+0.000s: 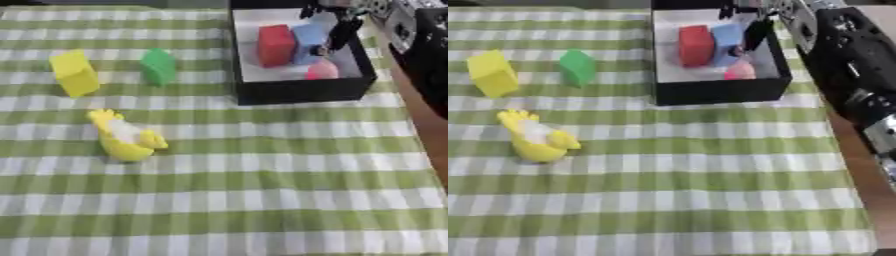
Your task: Pick up objects on the table and place them in the box.
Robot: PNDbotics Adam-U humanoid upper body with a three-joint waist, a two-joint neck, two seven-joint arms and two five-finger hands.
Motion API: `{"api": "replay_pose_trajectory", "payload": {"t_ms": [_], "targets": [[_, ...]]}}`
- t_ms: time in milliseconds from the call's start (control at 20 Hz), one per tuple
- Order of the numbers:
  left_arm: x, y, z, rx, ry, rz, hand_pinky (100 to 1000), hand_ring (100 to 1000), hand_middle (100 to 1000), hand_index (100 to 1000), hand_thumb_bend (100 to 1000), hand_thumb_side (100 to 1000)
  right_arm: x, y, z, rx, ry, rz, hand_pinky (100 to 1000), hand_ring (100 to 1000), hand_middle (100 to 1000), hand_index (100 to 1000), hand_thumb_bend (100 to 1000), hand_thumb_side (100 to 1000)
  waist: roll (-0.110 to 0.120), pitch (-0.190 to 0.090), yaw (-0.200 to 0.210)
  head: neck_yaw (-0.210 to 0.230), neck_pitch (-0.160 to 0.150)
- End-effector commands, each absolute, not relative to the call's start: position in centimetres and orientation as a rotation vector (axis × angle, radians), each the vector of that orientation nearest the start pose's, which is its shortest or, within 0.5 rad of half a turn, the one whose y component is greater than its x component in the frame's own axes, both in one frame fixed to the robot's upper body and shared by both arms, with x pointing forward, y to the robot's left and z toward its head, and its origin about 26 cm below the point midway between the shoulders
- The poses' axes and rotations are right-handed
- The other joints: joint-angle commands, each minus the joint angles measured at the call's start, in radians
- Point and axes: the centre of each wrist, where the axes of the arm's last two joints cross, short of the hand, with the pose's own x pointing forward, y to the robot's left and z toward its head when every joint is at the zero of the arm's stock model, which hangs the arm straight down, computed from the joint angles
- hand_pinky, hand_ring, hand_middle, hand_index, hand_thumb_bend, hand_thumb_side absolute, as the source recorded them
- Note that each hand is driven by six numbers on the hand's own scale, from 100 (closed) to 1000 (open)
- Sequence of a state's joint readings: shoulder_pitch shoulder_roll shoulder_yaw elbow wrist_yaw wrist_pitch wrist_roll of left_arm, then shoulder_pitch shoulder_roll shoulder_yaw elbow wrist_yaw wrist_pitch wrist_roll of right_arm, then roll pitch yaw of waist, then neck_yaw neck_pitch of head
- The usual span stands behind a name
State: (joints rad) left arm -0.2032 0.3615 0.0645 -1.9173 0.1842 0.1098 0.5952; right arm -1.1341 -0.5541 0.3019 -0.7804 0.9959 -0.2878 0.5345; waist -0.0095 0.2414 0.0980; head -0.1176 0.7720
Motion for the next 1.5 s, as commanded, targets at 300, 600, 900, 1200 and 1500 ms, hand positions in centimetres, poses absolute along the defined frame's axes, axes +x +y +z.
{"api": "replay_pose_trajectory", "payload": {"t_ms": [300, 600, 900, 1200, 1500], "targets": [[29.8, 30.1, 17.4, 0.48, -2.044, 0.376, 719, 753, 784, 813, 289, 623, 48.9, -29.5, 28.6, -1.04, -1.159, 1.73, 926, 897, 824, 942, 441, 469, 0.004, -0.015, -0.006, 0.006, -0.002], [29.7, 30.2, 17.5, 0.49, -2.046, 0.377, 719, 753, 784, 813, 287, 621, 45.1, -29.2, 33.2, -0.845, -1.586, 1.499, 925, 841, 742, 907, 293, 100, 0.009, -0.015, -0.009, 0.014, -0.002], [29.7, 30.3, 18.1, 0.503, -2.062, 0.353, 720, 754, 785, 814, 285, 616, 37.0, -29.1, 36.8, -0.544, -2.047, 1.165, 926, 806, 676, 844, 100, 234, 0.012, -0.014, -0.023, 0.025, -0.002], [29.8, 30.3, 19.1, 0.515, -2.092, 0.308, 721, 755, 788, 817, 282, 606, 29.9, -28.7, 36.3, -0.211, -2.349, 0.899, 924, 786, 652, 826, 100, 231, 0.025, -0.012, -0.037, 0.037, -0.002], [29.5, 30.8, 22.4, 0.605, -2.167, 0.094, 730, 763, 794, 828, 292, 549, 28.9, -30.5, 33.7, -0.163, -2.415, 0.792, 919, 768, 630, 811, 100, 190, 0.037, -0.014, -0.049, 0.048, -0.002]]}}
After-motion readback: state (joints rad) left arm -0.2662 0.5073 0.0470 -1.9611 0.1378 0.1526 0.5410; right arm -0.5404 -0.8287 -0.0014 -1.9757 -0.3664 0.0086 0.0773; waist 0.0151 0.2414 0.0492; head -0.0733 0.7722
